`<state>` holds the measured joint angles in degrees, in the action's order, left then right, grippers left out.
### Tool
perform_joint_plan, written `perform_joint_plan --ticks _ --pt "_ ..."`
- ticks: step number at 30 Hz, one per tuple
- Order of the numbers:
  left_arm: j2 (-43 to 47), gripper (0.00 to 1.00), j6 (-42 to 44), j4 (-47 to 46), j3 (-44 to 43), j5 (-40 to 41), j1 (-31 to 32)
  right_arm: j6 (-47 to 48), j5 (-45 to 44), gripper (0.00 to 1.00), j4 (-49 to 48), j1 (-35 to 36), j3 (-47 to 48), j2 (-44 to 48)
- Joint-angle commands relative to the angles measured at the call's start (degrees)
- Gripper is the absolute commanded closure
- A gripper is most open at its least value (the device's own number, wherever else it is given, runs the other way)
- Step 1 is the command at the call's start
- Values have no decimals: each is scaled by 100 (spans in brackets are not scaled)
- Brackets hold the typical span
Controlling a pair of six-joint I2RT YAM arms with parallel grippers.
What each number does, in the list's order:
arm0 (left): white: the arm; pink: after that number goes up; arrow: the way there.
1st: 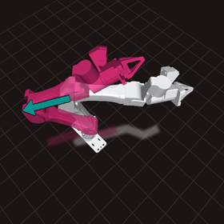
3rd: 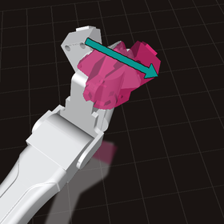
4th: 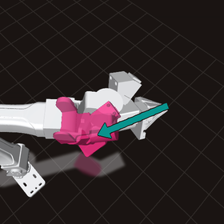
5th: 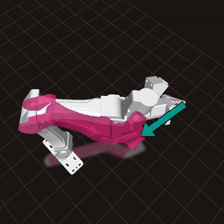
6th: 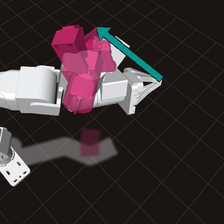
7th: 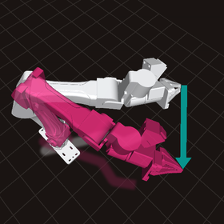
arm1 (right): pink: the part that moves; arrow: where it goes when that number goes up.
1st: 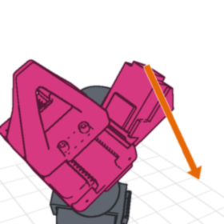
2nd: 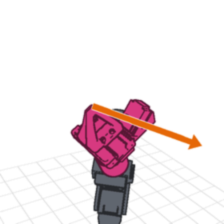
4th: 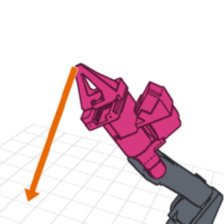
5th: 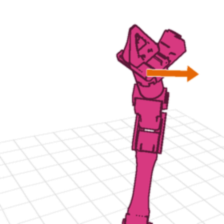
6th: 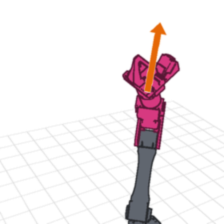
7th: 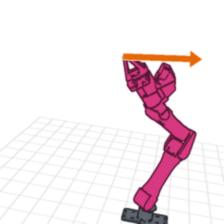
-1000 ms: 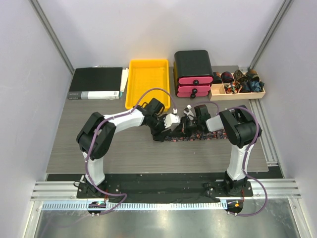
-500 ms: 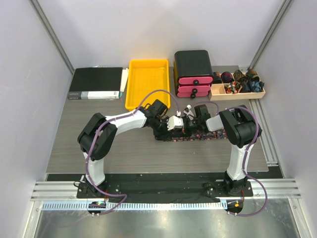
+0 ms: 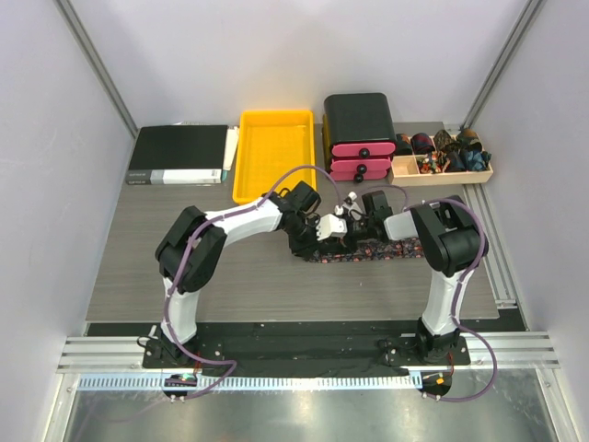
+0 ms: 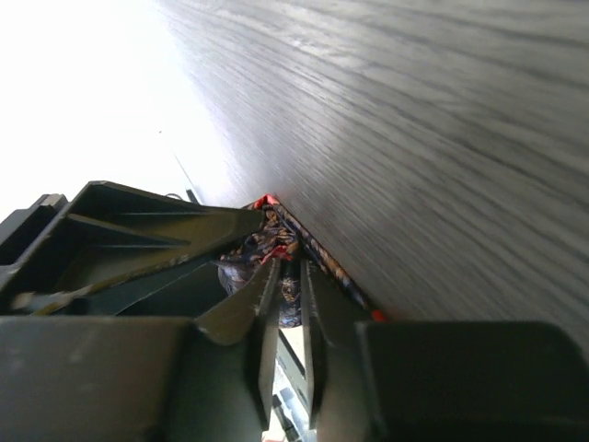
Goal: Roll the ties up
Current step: Roll the tie at the center of the board.
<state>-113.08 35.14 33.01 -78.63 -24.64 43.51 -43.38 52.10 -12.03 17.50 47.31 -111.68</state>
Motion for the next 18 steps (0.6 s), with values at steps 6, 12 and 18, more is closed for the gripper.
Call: perform_joint_plan --ticks 6,12,18 --pt "-487 80 134 750 -302 662 61 549 -244 68 1150 -264 226 840" --pt "-584 80 116 759 -399 680 70 146 -77 61 834 -238 59 832" --pt "-549 79 134 724 -372 689 79 163 -182 60 790 8 -46 683"
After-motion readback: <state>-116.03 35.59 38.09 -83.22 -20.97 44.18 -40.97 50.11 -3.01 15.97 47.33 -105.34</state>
